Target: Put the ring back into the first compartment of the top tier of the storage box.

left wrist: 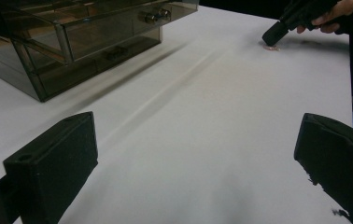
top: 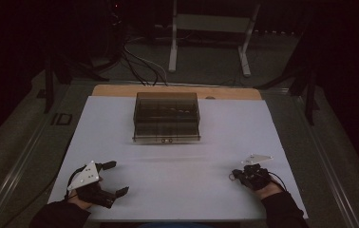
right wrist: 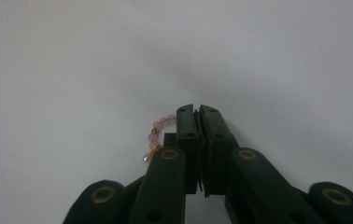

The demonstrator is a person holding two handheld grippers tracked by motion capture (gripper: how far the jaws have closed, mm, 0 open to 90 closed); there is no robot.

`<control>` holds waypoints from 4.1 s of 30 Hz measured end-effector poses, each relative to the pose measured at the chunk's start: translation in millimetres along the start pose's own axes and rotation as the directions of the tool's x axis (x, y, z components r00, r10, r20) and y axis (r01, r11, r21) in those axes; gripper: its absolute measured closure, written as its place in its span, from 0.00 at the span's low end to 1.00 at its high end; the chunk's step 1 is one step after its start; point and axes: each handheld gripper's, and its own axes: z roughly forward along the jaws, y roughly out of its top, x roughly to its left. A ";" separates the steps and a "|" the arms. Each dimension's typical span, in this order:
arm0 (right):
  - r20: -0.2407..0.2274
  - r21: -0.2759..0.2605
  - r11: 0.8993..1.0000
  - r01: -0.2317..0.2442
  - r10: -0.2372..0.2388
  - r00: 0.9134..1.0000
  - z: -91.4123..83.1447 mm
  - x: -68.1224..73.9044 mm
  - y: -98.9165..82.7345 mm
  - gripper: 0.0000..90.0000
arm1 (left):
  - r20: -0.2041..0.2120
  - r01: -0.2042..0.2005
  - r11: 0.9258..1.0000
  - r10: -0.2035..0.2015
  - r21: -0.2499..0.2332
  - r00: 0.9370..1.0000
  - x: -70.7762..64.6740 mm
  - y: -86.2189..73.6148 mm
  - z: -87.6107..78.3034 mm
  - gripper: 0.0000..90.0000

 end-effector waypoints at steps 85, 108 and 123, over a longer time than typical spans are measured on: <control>-0.005 -0.128 0.991 0.029 -0.030 1.000 -27.4 23.0 35.6 0.98 | -0.001 0.007 1.000 -0.007 -0.007 1.000 -0.3 0.2 -0.2 0.01; 0.003 -0.165 0.983 0.083 -0.083 0.997 -35.4 29.0 67.6 0.98 | 0.002 0.009 1.000 -0.009 -0.006 1.000 -0.1 0.1 -0.6 0.01; 0.001 -0.190 0.974 0.120 -0.122 0.993 -37.1 36.3 86.7 0.98 | 0.002 0.013 1.000 -0.013 -0.008 1.000 0.1 0.1 -0.8 0.01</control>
